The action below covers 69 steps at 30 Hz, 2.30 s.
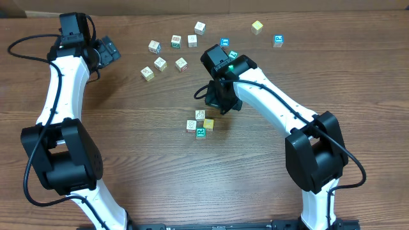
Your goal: Form a circle
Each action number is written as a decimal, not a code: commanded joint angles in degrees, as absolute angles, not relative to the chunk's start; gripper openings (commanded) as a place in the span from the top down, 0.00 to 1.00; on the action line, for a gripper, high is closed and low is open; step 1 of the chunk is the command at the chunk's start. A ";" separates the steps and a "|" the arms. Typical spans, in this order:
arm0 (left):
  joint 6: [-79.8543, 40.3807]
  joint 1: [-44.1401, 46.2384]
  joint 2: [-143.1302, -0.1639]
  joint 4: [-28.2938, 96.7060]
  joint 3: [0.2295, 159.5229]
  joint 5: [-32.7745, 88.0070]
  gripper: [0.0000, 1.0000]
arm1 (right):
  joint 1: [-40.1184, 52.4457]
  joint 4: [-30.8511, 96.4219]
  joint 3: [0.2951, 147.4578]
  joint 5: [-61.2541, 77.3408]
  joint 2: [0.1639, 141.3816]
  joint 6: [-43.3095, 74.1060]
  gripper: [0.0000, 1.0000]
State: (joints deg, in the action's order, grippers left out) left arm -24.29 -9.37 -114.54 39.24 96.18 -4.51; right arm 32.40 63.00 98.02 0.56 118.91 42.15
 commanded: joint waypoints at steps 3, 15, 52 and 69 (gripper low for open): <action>-24.45 -8.97 -113.89 39.16 96.79 -4.45 0.00 | 33.06 61.23 97.71 -0.40 119.72 41.91 0.96; -24.45 -8.97 -113.89 39.16 96.79 -4.45 0.01 | 33.10 50.37 97.71 -0.40 119.72 41.91 0.96; -24.45 -8.97 -113.89 39.16 96.79 -4.45 0.00 | 36.71 43.99 94.37 -6.17 123.57 42.15 0.96; -24.45 -8.97 -113.89 39.16 96.79 -4.45 0.00 | 36.71 45.69 93.43 -0.47 123.57 42.15 0.96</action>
State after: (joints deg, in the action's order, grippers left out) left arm -24.29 -9.37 -114.54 39.24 96.18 -4.51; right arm 36.62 45.60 93.65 -1.26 123.31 42.00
